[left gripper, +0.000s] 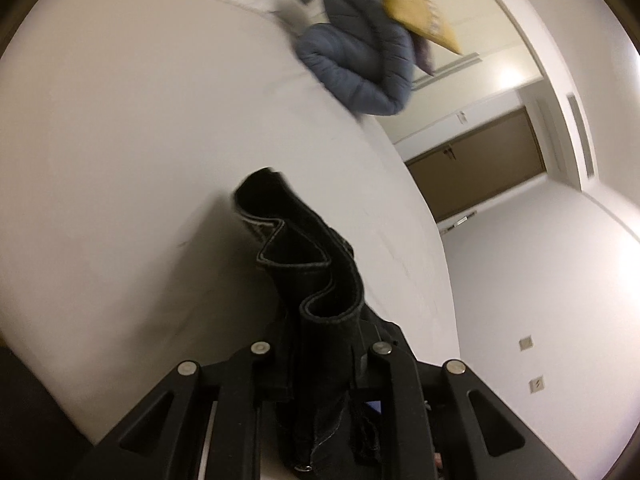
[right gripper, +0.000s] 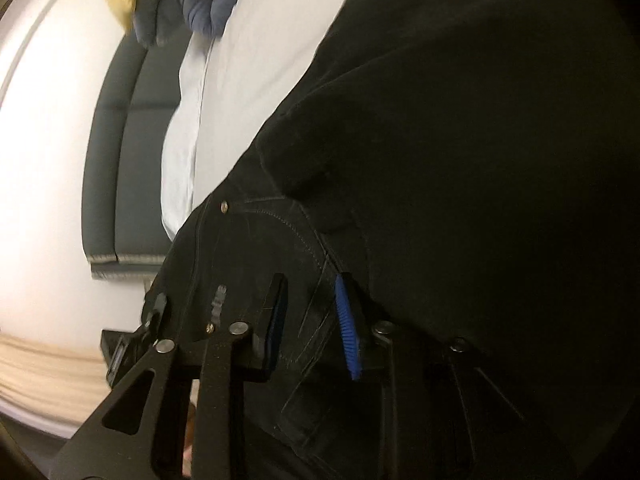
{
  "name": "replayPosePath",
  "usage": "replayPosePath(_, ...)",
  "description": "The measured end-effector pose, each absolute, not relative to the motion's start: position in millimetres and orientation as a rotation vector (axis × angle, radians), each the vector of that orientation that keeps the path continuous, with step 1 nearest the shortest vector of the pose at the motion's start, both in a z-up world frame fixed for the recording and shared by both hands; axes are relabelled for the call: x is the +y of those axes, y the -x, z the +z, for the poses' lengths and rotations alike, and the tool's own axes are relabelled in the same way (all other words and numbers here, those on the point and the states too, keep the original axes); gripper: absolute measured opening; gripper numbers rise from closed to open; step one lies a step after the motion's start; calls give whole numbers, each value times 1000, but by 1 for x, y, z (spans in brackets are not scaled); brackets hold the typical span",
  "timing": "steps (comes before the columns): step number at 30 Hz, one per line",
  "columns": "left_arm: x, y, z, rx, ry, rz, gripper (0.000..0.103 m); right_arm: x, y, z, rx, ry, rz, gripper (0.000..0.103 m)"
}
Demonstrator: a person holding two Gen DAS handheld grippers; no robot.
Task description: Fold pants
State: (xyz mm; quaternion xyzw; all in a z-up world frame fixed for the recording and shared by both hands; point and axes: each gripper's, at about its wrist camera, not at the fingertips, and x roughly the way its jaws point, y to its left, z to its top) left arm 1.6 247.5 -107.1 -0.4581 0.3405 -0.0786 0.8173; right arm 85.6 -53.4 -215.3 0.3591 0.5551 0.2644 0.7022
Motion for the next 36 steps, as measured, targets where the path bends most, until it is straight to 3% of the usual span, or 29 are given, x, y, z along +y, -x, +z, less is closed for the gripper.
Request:
replayPosePath(5,190,-15,-58,709,760,-260,17,-75,-71,-188,1172,-852,579,32)
replayPosePath(8,137,-22,-38,712,624,-342,17,-116,-59,-160,1064,-909,578,75)
replayPosePath(17,-57,0,-78,868,108,-564,17,-225,-30,-140,976,-1044,597,85)
replayPosePath(25,-95,15,-87,886,-73,-568,18,-226,-24,-160,1065,-918,578,85)
replayPosePath(28,-104,19,-87,871,-145,-546,18,-216,-29,-153,1082,-803,542,77)
replayPosePath(31,-111,25,-88,861,-198,-523,18,-199,-28,-140,1119,-590,468,48)
replayPosePath(32,-112,26,-89,860,-208,-520,18,-197,-28,-136,1129,-510,429,31)
replayPosePath(33,-116,27,-89,863,-211,-523,18,-197,-27,-134,1126,-484,419,23)
replayPosePath(36,-124,24,-88,861,-221,-535,18,-207,-22,-131,1101,-463,415,16)
